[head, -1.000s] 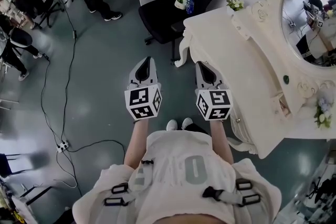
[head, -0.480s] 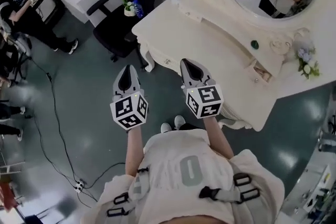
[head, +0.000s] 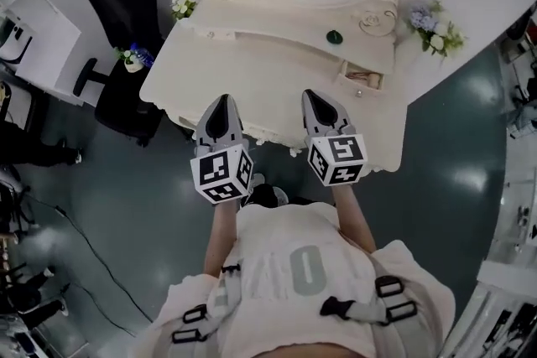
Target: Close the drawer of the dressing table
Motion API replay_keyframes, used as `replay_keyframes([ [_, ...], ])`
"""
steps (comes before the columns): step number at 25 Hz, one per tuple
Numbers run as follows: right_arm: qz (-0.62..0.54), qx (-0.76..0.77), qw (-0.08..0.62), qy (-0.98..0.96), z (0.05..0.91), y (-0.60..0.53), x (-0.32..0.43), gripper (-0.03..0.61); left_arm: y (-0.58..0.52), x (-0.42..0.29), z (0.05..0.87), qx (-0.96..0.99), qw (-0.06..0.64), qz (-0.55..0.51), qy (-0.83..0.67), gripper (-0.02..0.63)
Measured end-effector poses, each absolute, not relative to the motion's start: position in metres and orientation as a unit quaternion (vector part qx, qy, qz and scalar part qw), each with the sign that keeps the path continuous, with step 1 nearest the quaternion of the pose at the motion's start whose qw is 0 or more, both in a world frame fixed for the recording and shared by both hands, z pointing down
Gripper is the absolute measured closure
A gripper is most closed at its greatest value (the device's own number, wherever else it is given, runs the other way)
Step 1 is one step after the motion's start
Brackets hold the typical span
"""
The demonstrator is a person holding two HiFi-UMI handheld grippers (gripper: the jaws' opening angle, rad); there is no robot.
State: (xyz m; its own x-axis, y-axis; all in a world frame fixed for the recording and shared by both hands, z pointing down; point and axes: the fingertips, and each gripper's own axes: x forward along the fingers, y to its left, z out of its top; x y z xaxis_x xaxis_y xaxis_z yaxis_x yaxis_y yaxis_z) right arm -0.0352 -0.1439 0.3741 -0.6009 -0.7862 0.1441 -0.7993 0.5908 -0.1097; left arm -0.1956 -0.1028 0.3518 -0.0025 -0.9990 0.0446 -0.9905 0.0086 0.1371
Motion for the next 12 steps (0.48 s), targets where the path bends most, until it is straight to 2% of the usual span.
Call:
replay_keyframes([
  [7,0.088,0.565,0.016,-0.82,0.364,-0.161,0.038,0.572,-0.168,-0.13,0.343,0.79,0.05,-0.014,-0.611,0.595],
  [12,0.098,0.618,0.013,-0.78,0.364,-0.162,0.051,0.572,-0.192,-0.121,0.341,0.823,0.05,-0.002,-0.566,0.595],
])
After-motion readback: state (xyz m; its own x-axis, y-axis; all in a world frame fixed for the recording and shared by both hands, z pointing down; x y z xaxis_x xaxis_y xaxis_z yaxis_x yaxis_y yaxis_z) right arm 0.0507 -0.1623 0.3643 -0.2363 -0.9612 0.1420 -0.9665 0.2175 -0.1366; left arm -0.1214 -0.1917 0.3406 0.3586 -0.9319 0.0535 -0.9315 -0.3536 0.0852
